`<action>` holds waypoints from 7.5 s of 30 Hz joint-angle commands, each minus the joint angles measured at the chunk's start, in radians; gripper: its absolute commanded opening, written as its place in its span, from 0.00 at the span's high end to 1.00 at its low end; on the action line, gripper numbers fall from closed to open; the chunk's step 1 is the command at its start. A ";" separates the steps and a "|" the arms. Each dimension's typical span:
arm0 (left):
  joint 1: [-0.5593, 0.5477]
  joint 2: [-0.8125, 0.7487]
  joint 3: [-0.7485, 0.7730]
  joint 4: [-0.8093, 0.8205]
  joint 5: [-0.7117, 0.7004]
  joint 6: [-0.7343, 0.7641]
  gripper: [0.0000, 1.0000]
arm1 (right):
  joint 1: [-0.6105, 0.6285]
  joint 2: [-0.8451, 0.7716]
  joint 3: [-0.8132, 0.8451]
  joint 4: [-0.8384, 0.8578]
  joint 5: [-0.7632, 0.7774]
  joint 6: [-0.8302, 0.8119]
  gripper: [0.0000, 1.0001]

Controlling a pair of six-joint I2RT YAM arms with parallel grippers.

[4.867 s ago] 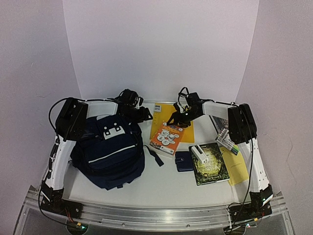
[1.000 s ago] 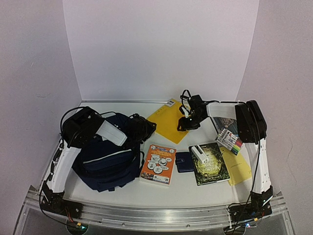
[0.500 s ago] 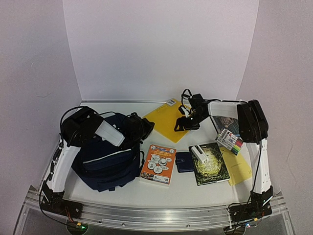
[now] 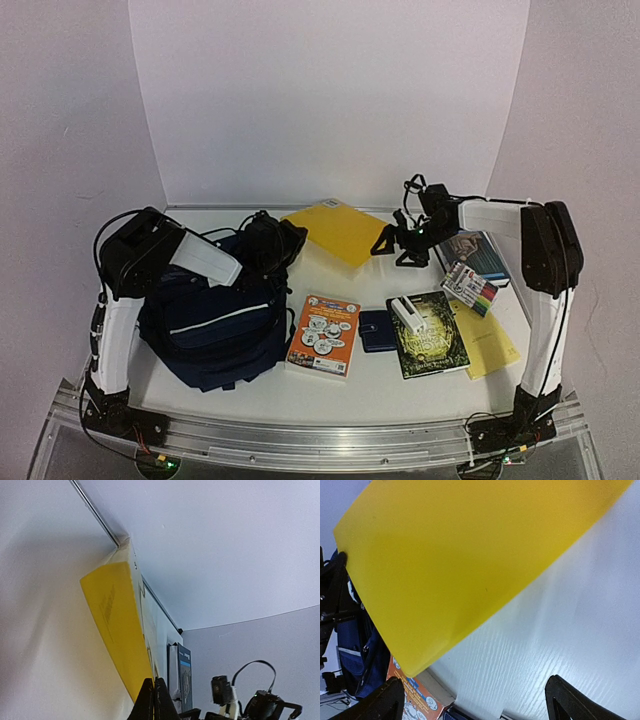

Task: Pack the student bag
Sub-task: Pick up the files from the center of the board.

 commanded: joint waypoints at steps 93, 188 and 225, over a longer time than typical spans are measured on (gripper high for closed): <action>0.079 -0.899 -0.252 -0.728 0.736 0.871 0.00 | 0.088 -0.709 -0.110 -0.465 -0.485 -0.636 1.00; 0.142 -0.930 -0.318 -0.109 1.035 0.461 1.00 | 0.026 -0.595 -0.125 -0.284 -0.572 -0.391 0.09; 0.204 -0.686 -0.319 0.344 0.990 0.054 1.00 | 0.037 -0.655 -0.323 0.319 -0.661 0.139 0.55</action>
